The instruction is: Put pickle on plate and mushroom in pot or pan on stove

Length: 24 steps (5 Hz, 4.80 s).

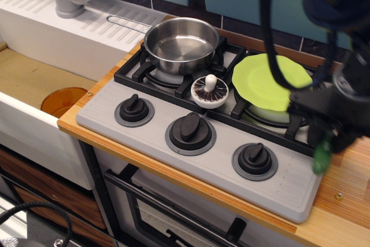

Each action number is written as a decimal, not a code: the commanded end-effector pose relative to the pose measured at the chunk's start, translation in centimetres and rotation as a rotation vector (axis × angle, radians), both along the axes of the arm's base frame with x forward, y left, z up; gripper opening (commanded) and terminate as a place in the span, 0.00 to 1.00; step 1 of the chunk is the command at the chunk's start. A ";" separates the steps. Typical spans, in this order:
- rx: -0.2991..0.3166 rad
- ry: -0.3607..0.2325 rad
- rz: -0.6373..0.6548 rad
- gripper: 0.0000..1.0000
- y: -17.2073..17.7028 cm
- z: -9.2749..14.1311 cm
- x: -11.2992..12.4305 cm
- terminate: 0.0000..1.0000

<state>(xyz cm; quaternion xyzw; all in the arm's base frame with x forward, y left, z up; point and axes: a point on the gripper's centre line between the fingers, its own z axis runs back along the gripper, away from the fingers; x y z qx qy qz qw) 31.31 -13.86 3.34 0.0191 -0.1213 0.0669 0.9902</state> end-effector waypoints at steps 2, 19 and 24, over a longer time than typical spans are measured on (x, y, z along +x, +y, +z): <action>-0.010 -0.035 -0.025 0.00 2.4 4.5 2.9 0.00; 0.024 -0.014 -0.122 1.00 7.6 8.2 3.9 0.00; 0.115 -0.149 -0.078 1.00 10.0 7.5 2.6 0.00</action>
